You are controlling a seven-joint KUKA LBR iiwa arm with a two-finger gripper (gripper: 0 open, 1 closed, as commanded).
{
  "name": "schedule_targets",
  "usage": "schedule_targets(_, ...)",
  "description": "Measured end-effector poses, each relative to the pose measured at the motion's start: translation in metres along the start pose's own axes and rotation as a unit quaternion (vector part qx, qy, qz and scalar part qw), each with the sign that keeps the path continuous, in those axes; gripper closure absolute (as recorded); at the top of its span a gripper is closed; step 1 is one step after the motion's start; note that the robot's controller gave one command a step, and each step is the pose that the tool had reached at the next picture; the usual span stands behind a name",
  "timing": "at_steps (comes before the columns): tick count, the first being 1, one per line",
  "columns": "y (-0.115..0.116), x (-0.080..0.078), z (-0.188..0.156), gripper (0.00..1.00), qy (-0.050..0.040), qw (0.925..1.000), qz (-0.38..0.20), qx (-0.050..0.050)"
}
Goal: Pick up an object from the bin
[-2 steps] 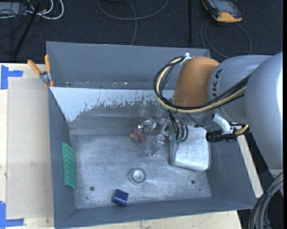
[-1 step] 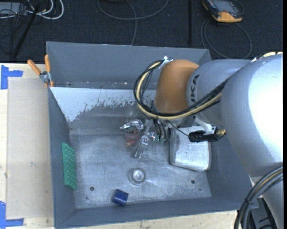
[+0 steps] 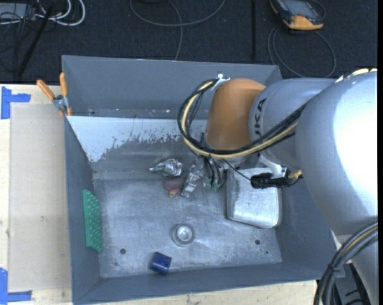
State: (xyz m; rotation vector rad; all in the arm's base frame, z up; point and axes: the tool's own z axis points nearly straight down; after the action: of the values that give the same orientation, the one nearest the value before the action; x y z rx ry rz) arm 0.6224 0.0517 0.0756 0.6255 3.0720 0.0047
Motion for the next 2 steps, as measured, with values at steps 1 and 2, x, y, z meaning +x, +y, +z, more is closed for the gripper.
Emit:
schedule_targets(1,0.0,0.0,0.002,0.0,-0.001,1.0,-0.001,0.0)
schedule_targets(2,0.017,0.015,-0.031,0.0,0.0016,1.0,-0.007,0.001)
